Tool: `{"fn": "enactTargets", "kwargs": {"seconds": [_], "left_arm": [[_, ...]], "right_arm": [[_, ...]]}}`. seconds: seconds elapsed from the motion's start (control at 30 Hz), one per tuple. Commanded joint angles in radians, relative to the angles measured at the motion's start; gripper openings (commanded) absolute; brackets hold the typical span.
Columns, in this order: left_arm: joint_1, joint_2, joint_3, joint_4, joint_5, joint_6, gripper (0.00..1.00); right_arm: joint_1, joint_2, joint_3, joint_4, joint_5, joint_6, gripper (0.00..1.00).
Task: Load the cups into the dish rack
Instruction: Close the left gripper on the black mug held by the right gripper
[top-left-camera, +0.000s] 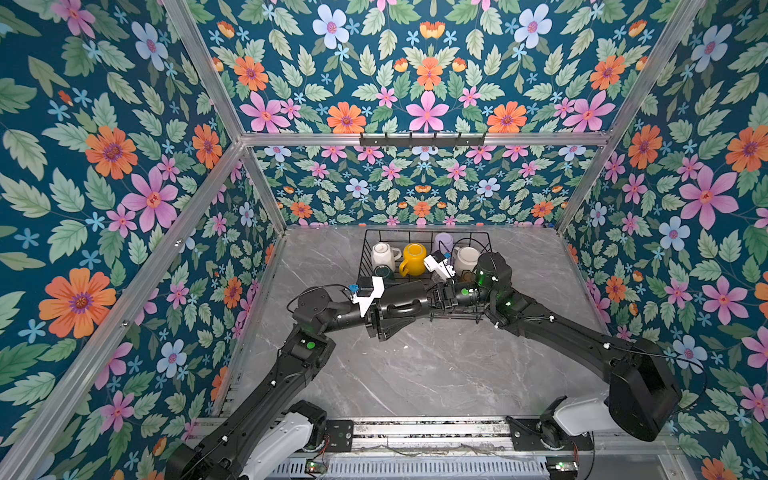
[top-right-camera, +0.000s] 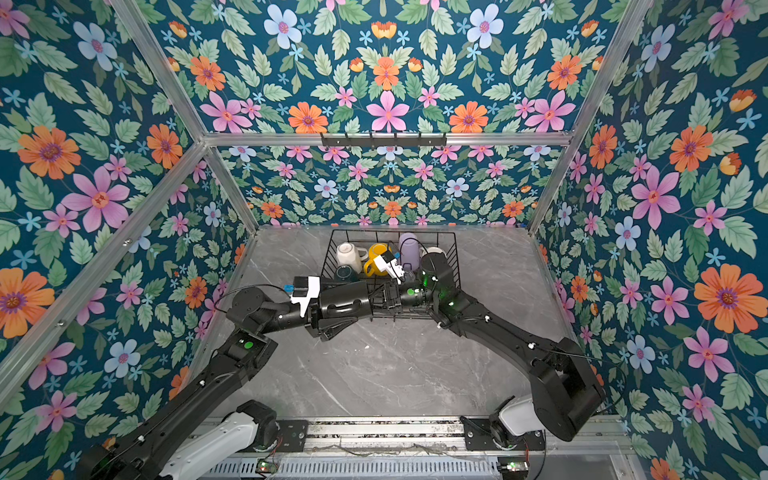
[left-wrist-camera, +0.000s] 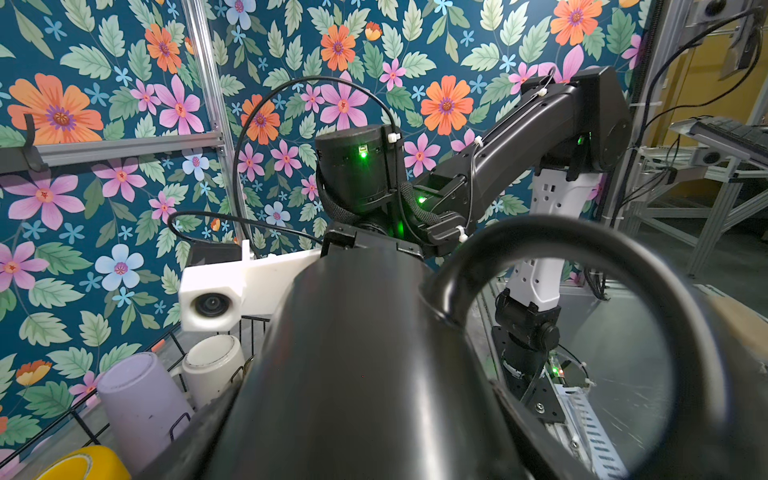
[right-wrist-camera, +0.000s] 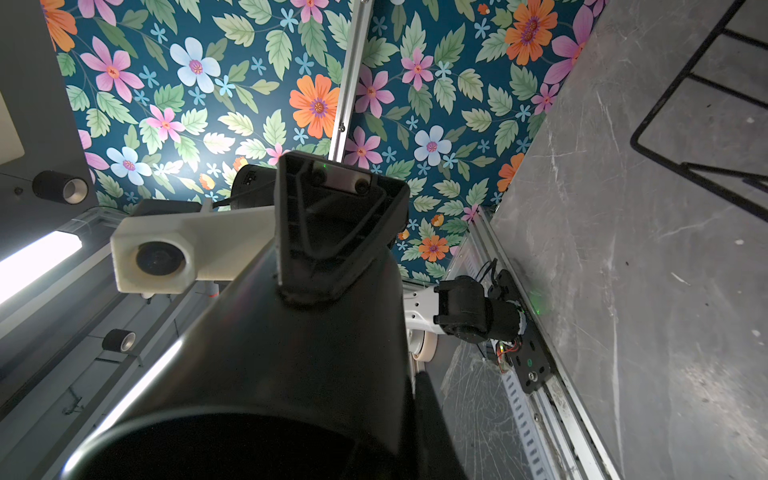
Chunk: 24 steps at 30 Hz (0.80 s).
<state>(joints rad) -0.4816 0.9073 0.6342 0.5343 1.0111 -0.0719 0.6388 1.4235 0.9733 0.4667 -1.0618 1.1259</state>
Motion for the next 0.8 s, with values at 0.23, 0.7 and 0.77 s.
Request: {"fn": "enactTargets", "kwargs": {"seconds": [0.23,0.7,0.77], "left_arm": [[0.0,0.033,0.025,-0.003,0.06,0.001,0.87],[0.0,0.048,0.054,-0.054,0.078,0.018,0.59],[0.0,0.041,0.055,-0.053,0.071,0.015,0.48]], "right_arm": [[0.002,-0.006,0.016,0.054,-0.003,-0.003,0.0],[0.002,-0.008,0.016,0.047,0.002,-0.004,0.0],[0.001,-0.01,0.015,0.029,0.01,-0.013,0.0]]}}
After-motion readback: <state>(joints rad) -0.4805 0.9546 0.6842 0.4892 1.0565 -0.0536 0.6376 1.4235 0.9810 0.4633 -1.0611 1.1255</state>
